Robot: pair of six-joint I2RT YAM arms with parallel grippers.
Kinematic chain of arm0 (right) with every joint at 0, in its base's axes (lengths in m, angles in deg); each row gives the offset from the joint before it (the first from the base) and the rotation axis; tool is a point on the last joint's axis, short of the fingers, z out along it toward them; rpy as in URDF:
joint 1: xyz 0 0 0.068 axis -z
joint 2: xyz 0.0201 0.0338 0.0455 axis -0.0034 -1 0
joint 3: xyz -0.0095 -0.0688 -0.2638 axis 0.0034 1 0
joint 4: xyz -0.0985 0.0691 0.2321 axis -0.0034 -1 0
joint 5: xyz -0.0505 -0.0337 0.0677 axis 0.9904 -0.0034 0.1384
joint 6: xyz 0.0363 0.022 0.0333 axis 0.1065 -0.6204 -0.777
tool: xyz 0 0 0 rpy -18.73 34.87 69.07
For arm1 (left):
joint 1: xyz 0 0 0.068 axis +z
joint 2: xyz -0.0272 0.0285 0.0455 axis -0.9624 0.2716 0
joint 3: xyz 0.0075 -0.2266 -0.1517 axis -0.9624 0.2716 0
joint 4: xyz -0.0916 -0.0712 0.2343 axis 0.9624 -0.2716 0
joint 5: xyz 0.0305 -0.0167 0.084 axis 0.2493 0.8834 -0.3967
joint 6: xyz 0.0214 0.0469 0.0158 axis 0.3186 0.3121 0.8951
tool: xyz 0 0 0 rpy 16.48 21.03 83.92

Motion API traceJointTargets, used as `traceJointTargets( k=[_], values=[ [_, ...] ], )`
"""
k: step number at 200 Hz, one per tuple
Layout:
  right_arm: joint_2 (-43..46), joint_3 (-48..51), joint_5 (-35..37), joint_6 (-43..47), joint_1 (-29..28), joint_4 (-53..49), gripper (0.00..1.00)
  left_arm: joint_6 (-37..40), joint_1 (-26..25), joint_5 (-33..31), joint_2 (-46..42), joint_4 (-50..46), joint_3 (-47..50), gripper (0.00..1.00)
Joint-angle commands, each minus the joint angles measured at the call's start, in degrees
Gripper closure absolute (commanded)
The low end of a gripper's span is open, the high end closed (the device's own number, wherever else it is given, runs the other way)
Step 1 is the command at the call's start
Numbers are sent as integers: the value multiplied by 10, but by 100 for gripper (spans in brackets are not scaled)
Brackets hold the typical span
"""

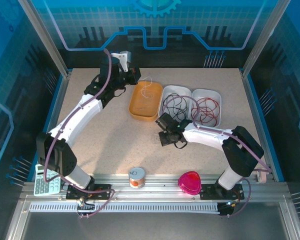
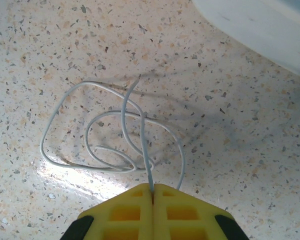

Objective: Untangle the cables

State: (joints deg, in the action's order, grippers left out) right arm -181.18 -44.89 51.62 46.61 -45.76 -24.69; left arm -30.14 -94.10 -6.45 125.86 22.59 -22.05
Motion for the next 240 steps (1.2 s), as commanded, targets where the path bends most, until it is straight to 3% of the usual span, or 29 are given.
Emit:
traceJointTargets(
  k=[1, 144, 211, 240],
  values=[
    [19, 5, -3, -11, 7, -3, 100, 8, -3, 15, 7, -3, -14, 100],
    [48, 18, 1, -15, 7, 2, 100, 44, -10, -15, 116, -42, -35, 98],
    [66, 20, 10, -14, 8, -2, 100, 50, -17, -31, 158, -63, -28, 77],
    [67, 18, 13, -13, 8, -7, 100, 53, -18, -46, 156, -71, -23, 56]
  ],
)
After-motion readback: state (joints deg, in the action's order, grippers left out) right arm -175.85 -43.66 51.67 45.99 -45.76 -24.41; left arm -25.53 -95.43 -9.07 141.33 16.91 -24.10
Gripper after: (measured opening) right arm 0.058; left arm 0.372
